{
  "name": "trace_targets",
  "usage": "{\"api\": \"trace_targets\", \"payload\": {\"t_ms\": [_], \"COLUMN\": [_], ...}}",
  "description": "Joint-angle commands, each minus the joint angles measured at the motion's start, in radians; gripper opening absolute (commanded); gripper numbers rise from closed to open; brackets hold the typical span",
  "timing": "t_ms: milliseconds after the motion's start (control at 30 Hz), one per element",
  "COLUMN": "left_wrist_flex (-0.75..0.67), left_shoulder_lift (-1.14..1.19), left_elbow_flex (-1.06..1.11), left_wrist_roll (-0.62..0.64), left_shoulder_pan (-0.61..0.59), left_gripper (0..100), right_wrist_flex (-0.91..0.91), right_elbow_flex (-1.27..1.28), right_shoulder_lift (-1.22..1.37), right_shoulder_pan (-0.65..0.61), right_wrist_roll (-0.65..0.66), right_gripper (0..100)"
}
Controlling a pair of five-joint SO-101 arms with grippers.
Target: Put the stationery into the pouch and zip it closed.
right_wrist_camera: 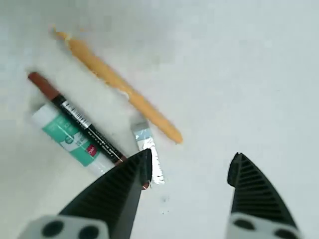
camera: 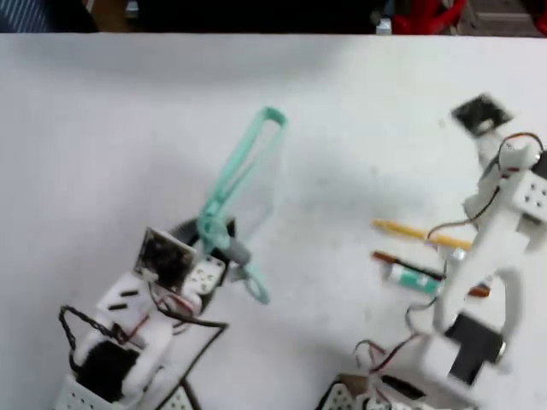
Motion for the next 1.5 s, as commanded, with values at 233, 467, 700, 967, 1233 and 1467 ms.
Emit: {"api": "trace_targets", "payload": {"t_ms": [233,467,700,967,1233,1467], "left_wrist_flex": [-0.021,-0.021,-0.021,-0.021,-0.021,-0.021], "left_shoulder_lift": [0.005,0.005,0.005,0.005,0.005,0.005], "left_elbow_flex": [0.003,0.005,0.003,0.005,0.005,0.005], "left_wrist_roll": [-0.014,-0.014,-0.014,-0.014,-0.014,-0.014], "left_shoulder_pan": [-0.008,-0.008,-0.008,-0.008,-0.008,-0.008], "left_gripper": [9,9,9,9,9,9], "right_wrist_flex": [-0.013,-0.216,-0.460,-0.229,-0.002,0.024], "right_elbow_flex": [-0.015,0.144,0.195,0.140,0.229,0.287], "right_shoulder_lift": [0.228,0.294,0.355,0.039,-0.446,-0.806], "right_shoulder_pan": [-0.125,-0.176,-0.183,-0.228,-0.309,-0.420], "right_wrist_roll": [0.301,0.368,0.213,0.068,0.044,-0.140], "right_gripper": [24.0,19.0,0.5,1.8,1.8,1.8]}}
